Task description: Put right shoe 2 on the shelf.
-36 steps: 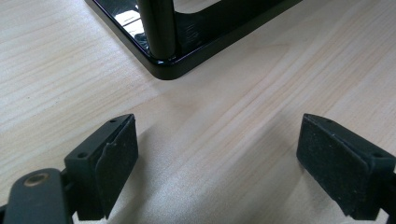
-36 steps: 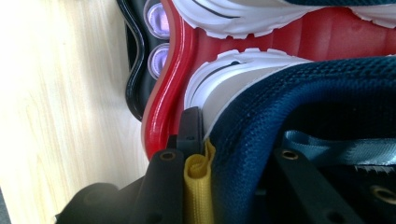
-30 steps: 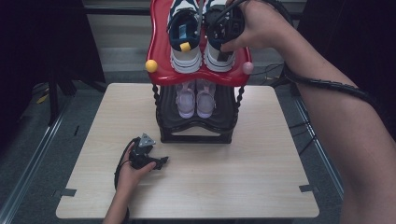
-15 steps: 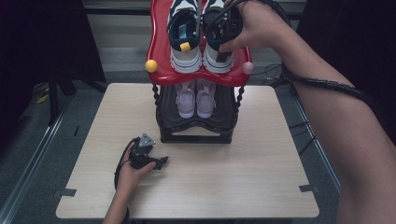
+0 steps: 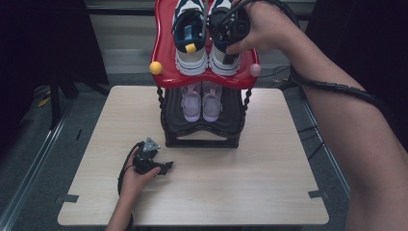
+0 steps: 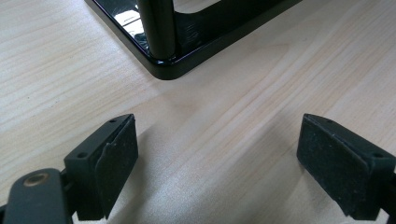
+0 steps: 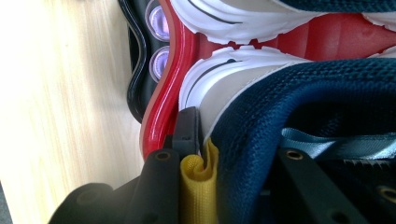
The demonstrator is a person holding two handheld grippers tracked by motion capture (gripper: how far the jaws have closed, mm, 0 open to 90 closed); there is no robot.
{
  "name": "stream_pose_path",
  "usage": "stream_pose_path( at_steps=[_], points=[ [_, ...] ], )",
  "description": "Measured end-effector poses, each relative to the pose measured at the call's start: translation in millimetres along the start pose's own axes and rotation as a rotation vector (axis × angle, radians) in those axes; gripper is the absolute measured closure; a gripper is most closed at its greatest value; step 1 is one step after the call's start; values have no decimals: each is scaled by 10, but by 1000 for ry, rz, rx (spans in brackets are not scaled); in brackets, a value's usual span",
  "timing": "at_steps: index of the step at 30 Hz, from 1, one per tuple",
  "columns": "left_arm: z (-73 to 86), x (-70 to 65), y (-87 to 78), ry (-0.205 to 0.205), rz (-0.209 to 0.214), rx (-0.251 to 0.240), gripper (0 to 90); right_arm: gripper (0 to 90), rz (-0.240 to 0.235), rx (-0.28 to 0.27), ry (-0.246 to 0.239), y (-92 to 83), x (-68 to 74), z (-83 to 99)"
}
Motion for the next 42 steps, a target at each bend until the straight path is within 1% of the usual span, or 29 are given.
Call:
stream_pose_path(
  at_steps=[1,6,10,12,14,16,17,20,21,23,24,26,28,30,32,33,34,36,37,38,42],
  points=[
    [0,1,0,1,0,0,121,709,-1,2,-6,-1,-3,2],
    [0,0,0,0,0,0,121,708,-5,-7,0,-3,-11,-2],
    [0,0,0,1,0,0,121,689,-7,-11,4,0,-12,1],
    [0,1,0,1,0,0,121,634,-7,-19,15,5,-12,3],
    [0,0,0,1,0,1,121,604,-8,-26,21,7,-4,0],
    [-1,0,0,0,0,1,120,566,-17,-38,43,13,0,4],
    [0,0,0,1,0,1,121,532,-17,-38,49,9,-3,9],
    [-1,1,0,1,0,1,120,468,-22,-71,71,-17,-3,25],
    [-1,1,0,2,0,1,120,448,-20,-83,67,-28,-9,30],
    [-1,4,-1,5,-1,3,120,406,-27,-95,76,-46,-2,42],
    [-1,4,-1,5,-1,3,120,372,-30,-98,93,-55,7,50],
    [-1,3,-1,4,-1,2,120,329,-38,-105,110,-82,8,73],
    [-1,3,-1,5,-1,3,120,293,-58,-135,135,-122,10,101],
    [-1,0,1,1,0,1,120,277,-60,-156,151,-165,5,132],
    [-1,0,1,1,0,0,119,220,-75,-156,155,-190,12,163],
    [-1,2,-1,4,-1,3,120,201,-71,-157,158,-195,8,177],
    [-1,3,-1,5,-2,3,119,179,-82,-152,164,-198,18,188],
    [-1,3,-1,4,-1,3,120,176,-98,-144,145,-200,26,207],
    [-1,3,-1,5,-1,3,119,168,-103,-136,153,-205,36,216],
    [-1,3,-1,5,-1,3,119,166,-105,-141,145,-204,28,225],
    [-1,-1,1,1,0,0,119,164,-112,-138,151,-233,37,252]
  ],
)
Point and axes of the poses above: each handheld gripper's, and its own axes: y roughly forward along the jaws, z roughly out of its underside, x roughly to its left, the point moved 2 cm from there along y, roughly forward along the jaws, and after that the axes turned 10 degrees about x, right-handed, at the moved point
